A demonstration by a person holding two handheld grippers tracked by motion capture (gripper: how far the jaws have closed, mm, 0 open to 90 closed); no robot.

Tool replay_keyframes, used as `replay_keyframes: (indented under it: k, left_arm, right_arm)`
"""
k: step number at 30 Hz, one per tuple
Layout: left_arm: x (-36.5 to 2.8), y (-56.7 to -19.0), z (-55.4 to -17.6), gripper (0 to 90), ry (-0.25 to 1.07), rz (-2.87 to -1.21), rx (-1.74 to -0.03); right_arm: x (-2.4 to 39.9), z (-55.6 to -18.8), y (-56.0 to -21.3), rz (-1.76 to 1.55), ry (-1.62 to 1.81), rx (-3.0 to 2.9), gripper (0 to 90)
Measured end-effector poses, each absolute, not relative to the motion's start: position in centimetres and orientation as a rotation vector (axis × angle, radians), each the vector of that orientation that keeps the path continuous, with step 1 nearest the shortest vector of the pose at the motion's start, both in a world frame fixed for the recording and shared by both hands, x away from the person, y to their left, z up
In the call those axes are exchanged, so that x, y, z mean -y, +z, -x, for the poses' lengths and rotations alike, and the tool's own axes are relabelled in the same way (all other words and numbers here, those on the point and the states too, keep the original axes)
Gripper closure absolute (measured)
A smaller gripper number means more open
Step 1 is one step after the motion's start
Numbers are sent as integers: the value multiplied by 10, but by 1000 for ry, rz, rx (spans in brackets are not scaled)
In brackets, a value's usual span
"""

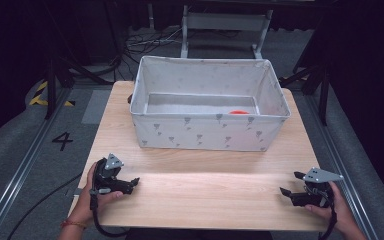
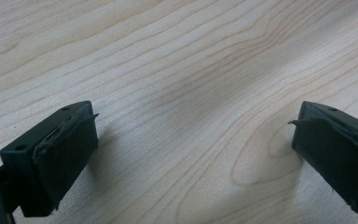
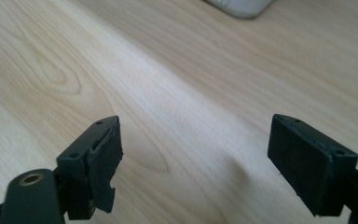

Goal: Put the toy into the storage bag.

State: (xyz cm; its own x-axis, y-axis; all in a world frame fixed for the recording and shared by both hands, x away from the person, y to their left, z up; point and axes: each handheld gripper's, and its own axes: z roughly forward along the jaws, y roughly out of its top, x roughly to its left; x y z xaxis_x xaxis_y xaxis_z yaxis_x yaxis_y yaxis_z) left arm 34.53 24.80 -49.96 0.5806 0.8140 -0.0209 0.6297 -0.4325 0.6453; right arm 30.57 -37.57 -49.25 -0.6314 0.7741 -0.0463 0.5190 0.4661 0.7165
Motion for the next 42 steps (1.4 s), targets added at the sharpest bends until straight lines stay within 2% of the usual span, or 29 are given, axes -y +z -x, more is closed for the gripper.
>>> replay_keyframes:
  k: [10, 42]
  left_arm:
    - [-247, -500, -344, 5, 400, -2193, -1160]
    - [-244, -500, -346, 3, 406, -2174, -1196]
  right_arm:
    - [385, -305, -505, -1190, 1012, -2325, 147]
    - [385, -305, -505, -1193, 1012, -2323, 144]
